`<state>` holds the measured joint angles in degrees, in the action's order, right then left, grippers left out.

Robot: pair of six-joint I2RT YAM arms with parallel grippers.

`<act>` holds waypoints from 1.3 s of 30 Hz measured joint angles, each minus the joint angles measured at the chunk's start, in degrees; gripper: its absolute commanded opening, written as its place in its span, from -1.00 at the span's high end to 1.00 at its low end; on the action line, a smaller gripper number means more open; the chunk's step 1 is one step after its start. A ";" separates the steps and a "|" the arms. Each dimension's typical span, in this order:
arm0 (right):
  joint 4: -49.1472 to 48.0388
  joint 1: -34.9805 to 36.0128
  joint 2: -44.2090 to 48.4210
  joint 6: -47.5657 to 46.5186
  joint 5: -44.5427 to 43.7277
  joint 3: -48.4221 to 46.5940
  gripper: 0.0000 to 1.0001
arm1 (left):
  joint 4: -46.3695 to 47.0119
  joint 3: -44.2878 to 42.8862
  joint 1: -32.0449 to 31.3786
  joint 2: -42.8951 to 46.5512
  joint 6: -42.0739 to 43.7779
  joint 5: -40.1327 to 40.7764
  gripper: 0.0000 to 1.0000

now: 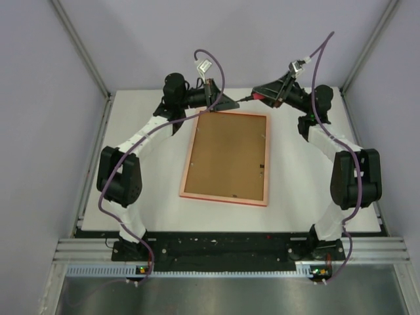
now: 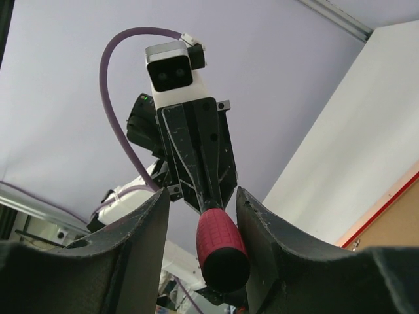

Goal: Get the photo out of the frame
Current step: Adjust the screwdriver, then release the photo frame item from the photo frame.

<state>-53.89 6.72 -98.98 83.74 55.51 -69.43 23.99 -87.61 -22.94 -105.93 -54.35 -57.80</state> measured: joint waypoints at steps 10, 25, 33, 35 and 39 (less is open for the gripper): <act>1.66 1.31 0.00 -1.49 -0.44 0.00 0.58 | 0.55 0.00 0.02 -0.48 -0.68 -0.31 1.00; 23.39 1.53 0.42 -15.30 -0.68 -9.51 1.00 | -5.29 -0.46 0.07 -0.50 3.74 0.02 -0.96; 70.75 0.70 -0.94 -48.02 -12.26 -35.32 1.00 | -22.03 -1.20 4.15 -0.42 18.14 3.39 -0.96; 80.63 0.59 -3.10 -55.32 -16.11 -42.84 1.00 | -28.04 -1.57 6.49 -0.33 23.39 5.95 -0.96; 94.75 0.66 -9.22 -68.00 -25.11 -54.45 1.00 | -39.28 -1.64 9.90 0.44 34.18 14.36 -0.96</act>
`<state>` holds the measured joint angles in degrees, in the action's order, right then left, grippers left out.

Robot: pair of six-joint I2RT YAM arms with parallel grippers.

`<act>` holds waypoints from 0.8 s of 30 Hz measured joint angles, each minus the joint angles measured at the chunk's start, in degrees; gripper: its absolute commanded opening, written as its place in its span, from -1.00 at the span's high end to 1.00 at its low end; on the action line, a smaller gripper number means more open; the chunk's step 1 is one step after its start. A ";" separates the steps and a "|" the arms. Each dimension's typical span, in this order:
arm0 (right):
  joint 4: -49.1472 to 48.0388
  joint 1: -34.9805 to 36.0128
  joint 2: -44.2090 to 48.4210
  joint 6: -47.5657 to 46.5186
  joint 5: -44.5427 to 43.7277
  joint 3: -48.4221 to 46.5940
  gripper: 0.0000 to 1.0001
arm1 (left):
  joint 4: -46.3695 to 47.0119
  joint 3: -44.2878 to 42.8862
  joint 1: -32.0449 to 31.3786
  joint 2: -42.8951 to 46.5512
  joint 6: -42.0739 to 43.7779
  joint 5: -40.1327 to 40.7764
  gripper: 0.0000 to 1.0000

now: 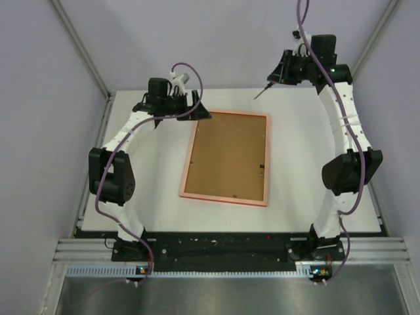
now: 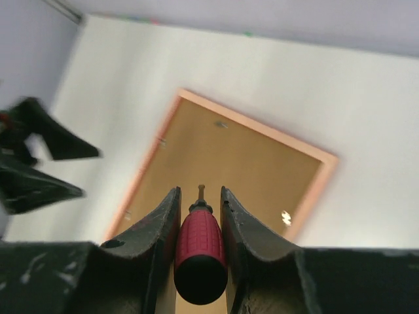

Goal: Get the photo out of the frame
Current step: Release the photo frame item from the photo frame.

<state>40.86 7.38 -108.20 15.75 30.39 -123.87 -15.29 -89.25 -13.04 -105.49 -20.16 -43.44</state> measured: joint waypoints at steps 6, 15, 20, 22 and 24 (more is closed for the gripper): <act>14.60 1.07 -9.40 -14.95 -15.02 -1.79 1.00 | -8.41 1.20 -0.28 2.27 11.21 12.59 -0.96; 20.59 2.71 -15.30 -22.93 -23.54 -0.63 1.00 | -11.37 5.40 -0.57 2.80 18.60 24.57 -0.96; 20.17 4.15 -15.34 -23.78 -23.87 -0.66 1.00 | -11.98 6.99 -0.94 1.88 21.51 31.74 -0.94; 19.76 4.66 -15.34 -23.78 -23.87 -0.66 1.00 | -12.00 6.99 -1.14 0.76 22.18 33.57 -0.92; 19.61 5.27 -15.41 -23.78 -23.87 -0.68 1.00 | -12.04 6.99 -1.38 -0.72 22.82 34.93 -0.88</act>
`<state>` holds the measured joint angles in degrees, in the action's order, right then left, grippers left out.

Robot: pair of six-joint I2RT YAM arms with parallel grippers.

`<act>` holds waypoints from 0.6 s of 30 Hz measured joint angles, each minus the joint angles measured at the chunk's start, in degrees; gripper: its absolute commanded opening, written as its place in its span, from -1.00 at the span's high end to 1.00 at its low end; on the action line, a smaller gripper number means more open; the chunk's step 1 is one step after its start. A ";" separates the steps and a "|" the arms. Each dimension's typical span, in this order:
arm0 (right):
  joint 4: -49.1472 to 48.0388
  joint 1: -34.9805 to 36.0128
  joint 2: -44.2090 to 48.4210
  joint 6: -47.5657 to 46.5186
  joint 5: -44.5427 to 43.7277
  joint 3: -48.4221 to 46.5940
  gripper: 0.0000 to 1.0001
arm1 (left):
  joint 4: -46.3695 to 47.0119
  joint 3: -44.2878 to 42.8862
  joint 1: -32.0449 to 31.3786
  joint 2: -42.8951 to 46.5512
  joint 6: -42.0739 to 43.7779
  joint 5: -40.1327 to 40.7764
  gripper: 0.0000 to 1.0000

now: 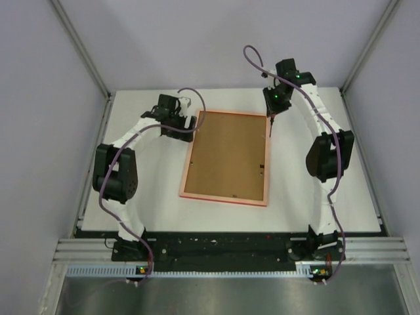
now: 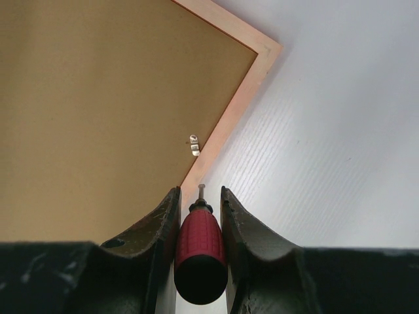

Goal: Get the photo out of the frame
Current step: Release the photo frame item from the photo frame.

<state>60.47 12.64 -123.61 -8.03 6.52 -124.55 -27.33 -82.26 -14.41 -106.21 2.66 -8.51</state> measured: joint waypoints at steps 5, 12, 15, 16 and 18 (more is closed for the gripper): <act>-1.46 1.60 -0.50 0.02 -0.07 -0.11 1.00 | -0.85 0.22 -1.16 -3.13 0.68 2.75 -0.82; -3.72 3.52 -2.62 0.07 -1.88 -0.52 1.00 | -2.56 -0.37 -3.48 -7.63 0.81 6.67 -0.64; -4.35 3.72 -3.43 0.11 -2.43 -1.27 1.00 | -3.17 -0.96 -4.09 -8.28 1.01 7.89 -0.50; -4.52 3.72 -3.58 0.13 -2.56 -1.57 1.00 | -3.10 -1.16 -4.20 -8.35 1.14 8.17 -0.47; -4.87 3.72 -3.91 0.15 -3.02 -2.34 1.00 | -3.15 -1.29 -4.39 -8.44 1.29 8.31 -0.35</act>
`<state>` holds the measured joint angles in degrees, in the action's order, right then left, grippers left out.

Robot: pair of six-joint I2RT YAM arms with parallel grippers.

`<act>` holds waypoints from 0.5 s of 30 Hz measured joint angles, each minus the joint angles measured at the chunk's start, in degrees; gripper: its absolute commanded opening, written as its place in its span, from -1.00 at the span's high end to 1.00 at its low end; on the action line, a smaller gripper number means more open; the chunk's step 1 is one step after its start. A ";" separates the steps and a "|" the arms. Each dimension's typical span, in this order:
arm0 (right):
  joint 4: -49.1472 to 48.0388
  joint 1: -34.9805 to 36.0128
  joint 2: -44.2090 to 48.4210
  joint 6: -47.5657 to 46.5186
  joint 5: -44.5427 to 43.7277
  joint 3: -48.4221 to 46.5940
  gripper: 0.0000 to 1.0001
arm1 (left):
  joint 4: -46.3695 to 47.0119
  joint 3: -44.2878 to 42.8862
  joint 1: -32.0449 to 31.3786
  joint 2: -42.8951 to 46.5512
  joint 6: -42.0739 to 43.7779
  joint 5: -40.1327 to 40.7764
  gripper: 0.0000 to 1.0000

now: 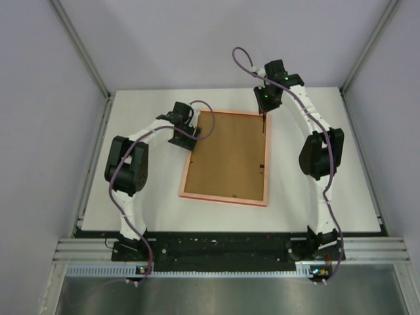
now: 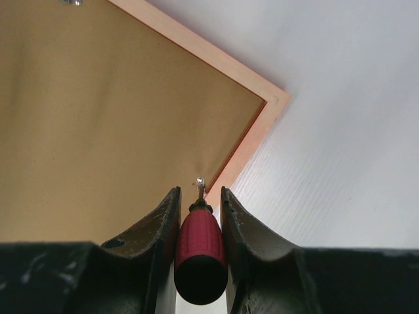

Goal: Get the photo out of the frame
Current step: Release the photo frame item from the photo frame.

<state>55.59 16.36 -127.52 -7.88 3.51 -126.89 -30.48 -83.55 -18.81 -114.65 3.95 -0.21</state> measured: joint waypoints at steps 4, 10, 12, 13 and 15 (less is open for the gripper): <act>-0.72 0.11 -0.44 -0.04 -1.31 -0.76 1.00 | -0.09 -0.04 -0.48 -0.17 0.04 -0.20 -0.13; -0.72 0.81 -1.03 -0.15 -4.42 -0.74 1.00 | -0.87 -0.48 -0.92 -0.26 0.04 -0.31 -0.07; -0.76 1.14 -1.11 -0.50 -4.96 -0.68 1.00 | -1.05 -0.57 -1.07 -0.26 0.02 -0.20 0.02; -0.74 1.36 -1.11 -0.66 -5.31 -0.63 1.00 | -1.09 -0.63 -1.14 -0.26 -0.07 -0.17 0.06; -0.74 1.81 -1.11 -0.98 -6.01 -0.59 1.00 | -1.14 -0.70 -1.31 -0.26 -0.37 -0.15 0.07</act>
<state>54.85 18.17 -128.64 -8.86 -2.50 -127.48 -31.62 -84.25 -20.12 -114.91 3.57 -0.36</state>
